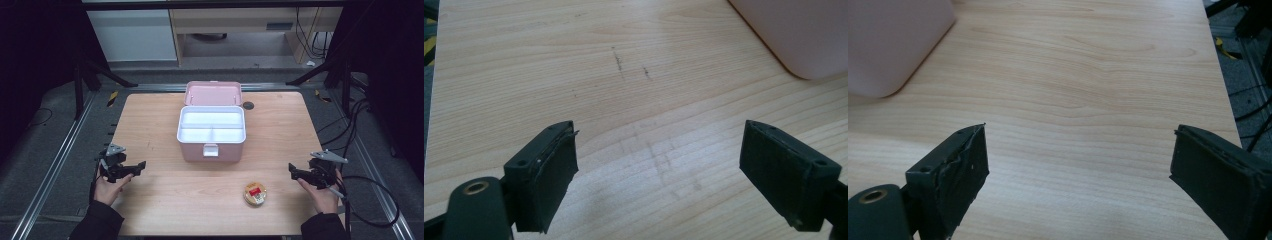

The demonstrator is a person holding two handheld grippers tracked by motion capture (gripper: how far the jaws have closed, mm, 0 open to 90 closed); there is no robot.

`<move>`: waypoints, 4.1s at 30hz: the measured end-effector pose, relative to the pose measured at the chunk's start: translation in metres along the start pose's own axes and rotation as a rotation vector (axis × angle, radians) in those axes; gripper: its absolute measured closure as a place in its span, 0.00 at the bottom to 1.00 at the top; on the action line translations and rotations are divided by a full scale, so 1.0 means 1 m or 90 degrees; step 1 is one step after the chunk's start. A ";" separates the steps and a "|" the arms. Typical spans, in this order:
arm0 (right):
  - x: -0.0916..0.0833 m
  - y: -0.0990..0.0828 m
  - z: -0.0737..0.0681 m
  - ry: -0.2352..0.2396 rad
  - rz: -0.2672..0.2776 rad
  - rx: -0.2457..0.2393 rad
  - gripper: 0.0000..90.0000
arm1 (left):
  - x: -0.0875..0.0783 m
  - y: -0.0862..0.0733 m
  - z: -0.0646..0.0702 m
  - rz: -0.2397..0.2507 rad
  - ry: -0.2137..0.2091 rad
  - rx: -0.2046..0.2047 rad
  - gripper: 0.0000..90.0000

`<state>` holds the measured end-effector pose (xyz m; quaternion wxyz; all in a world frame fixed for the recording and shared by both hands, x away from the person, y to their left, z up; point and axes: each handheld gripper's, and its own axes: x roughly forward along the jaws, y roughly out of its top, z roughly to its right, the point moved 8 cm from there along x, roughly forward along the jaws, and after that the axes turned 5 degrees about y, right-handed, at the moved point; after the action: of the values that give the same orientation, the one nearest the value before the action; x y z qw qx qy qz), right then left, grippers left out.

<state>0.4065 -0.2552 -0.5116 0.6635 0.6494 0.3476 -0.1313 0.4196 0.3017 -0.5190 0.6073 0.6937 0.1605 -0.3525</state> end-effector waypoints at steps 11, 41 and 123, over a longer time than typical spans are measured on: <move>-0.003 -0.001 -0.074 0.087 -0.088 -0.093 0.11 | -0.004 -0.003 0.018 -0.027 -0.006 0.022 0.19; 0.028 -0.051 -0.148 0.174 -0.286 -0.194 0.19 | -0.005 -0.004 0.029 -0.044 -0.022 0.039 0.23; 0.078 0.114 -0.140 0.188 -0.009 -0.090 0.64 | 0.040 0.122 0.109 0.016 -0.109 0.103 0.62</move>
<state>0.4935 -0.0858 -0.4611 0.6481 0.6110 0.4543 -0.0143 0.4944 0.1635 -0.4590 0.5652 0.7098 0.0703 -0.4146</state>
